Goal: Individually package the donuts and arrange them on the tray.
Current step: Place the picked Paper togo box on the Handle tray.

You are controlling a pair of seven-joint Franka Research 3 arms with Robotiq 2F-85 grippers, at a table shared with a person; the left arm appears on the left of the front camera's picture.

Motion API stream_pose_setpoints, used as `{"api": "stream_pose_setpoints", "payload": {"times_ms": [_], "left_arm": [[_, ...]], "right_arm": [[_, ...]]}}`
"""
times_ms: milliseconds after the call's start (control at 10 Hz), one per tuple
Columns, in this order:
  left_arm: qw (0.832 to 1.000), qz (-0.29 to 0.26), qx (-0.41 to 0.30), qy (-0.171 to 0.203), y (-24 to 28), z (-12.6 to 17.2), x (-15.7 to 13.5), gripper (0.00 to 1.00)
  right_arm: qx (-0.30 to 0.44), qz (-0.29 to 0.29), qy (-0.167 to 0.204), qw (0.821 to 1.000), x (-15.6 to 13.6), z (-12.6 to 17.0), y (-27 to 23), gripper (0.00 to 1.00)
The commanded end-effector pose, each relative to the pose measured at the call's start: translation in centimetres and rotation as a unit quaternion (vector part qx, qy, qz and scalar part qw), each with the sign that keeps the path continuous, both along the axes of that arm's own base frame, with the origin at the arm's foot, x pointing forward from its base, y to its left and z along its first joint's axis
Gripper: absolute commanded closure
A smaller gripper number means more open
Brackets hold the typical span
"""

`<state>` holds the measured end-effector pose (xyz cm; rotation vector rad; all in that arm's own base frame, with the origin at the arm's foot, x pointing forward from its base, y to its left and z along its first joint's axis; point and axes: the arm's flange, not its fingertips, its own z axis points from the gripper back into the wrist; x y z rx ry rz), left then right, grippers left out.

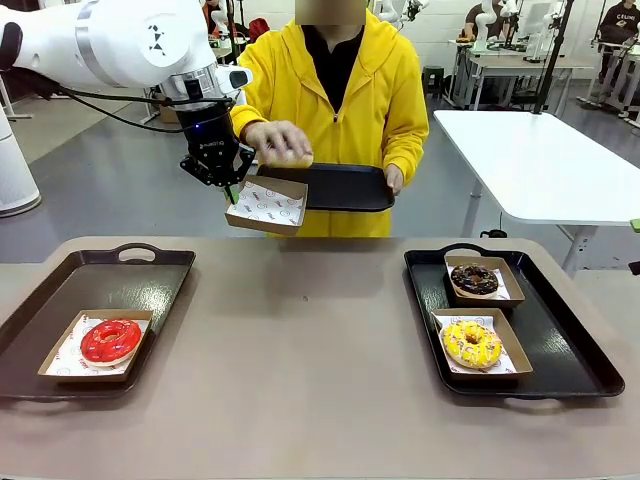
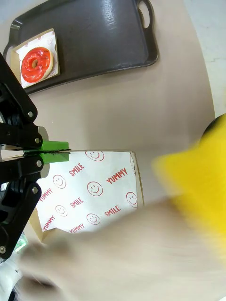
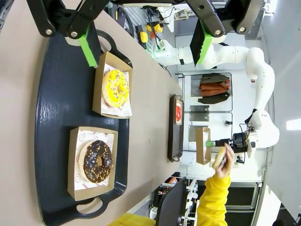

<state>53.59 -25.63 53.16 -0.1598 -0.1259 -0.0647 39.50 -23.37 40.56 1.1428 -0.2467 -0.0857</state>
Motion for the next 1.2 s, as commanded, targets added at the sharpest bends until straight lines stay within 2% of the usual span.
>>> {"api": "stream_pose_setpoints", "payload": {"times_ms": [0,1100], "left_arm": [[1.000,-0.002,-0.006,0.000,0.36,0.00,-0.23,1.00],[1.000,-0.002,-0.006,0.000,0.36,0.00,-0.23,1.00]], "right_arm": [[-0.001,-0.003,0.002,1.000,0.03,-0.14,0.05,0.00],[-0.001,-0.003,0.002,1.000,0.03,-0.14,0.05,0.00]]}}
